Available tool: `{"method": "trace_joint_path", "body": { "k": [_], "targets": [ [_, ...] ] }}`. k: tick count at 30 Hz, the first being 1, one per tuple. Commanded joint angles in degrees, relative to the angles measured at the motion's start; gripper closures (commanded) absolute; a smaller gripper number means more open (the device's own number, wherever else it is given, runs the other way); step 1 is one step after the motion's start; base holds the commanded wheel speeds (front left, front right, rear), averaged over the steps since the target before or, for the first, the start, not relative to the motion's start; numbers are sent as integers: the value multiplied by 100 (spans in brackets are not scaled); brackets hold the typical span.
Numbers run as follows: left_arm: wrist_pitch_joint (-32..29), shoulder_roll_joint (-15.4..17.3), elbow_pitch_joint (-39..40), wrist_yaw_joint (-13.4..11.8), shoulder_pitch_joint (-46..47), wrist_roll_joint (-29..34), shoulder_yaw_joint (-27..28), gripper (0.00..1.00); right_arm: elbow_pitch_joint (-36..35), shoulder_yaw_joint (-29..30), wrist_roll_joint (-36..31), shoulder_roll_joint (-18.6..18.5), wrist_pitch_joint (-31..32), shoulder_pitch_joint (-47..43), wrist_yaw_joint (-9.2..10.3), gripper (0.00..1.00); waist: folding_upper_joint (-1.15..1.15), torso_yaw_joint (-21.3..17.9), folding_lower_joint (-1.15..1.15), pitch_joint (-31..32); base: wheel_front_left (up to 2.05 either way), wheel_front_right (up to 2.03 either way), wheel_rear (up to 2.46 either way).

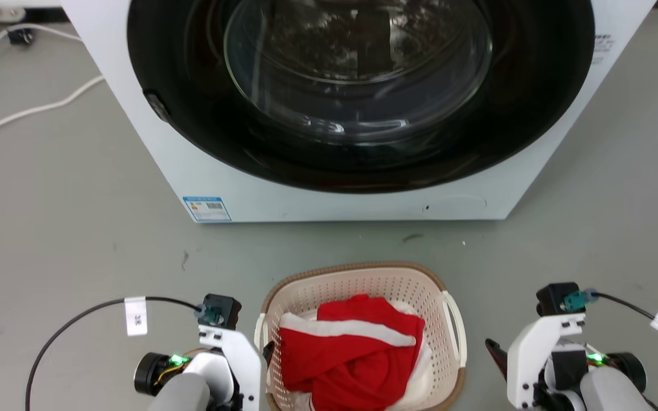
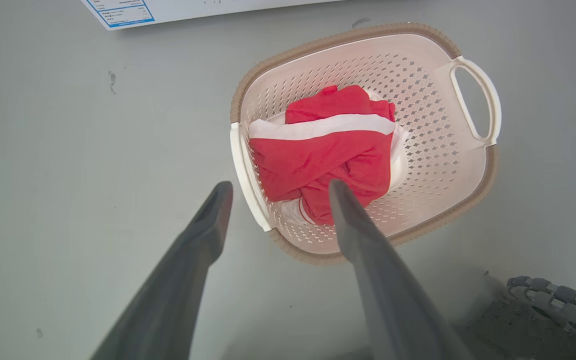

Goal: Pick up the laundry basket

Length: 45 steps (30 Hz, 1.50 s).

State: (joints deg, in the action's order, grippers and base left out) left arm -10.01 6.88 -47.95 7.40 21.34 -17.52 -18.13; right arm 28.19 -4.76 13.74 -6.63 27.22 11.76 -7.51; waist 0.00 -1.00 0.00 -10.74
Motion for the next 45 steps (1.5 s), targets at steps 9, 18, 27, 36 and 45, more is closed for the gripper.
{"method": "trace_joint_path", "body": {
  "k": [9, 18, 27, 36, 45],
  "targets": [
    [30, 61, -826, 9, 871, -467, -329, 0, 1350, -346, 55, 95, -575, 1160, 4, 0, 0, -115, 0, -949, 0, 0, 0],
    [-33, 176, -1318, 10, 1429, -831, -626, 0, 2333, -538, 123, 203, -1008, 1961, 4, 0, 0, -248, 0, -1517, 0, 0, 0],
    [-41, 339, -1577, 10, 1961, -1236, -955, 0, 3117, -844, 321, 298, -1354, 2733, 4, 0, 0, -354, 0, -2151, 0, 0, 0],
    [-43, 453, -1836, 10, 2405, -1492, -1202, 0, 3616, -1176, 536, 362, -1568, 3268, 4, 0, 0, -386, 0, -2683, 0, 0, 0],
    [-96, 507, -2057, 10, 2655, -1673, -1410, 0, 3804, -1540, 1009, 385, -1660, 3536, 4, 0, 0, -426, 0, -2987, 0, 0, 0]
  ]
}}
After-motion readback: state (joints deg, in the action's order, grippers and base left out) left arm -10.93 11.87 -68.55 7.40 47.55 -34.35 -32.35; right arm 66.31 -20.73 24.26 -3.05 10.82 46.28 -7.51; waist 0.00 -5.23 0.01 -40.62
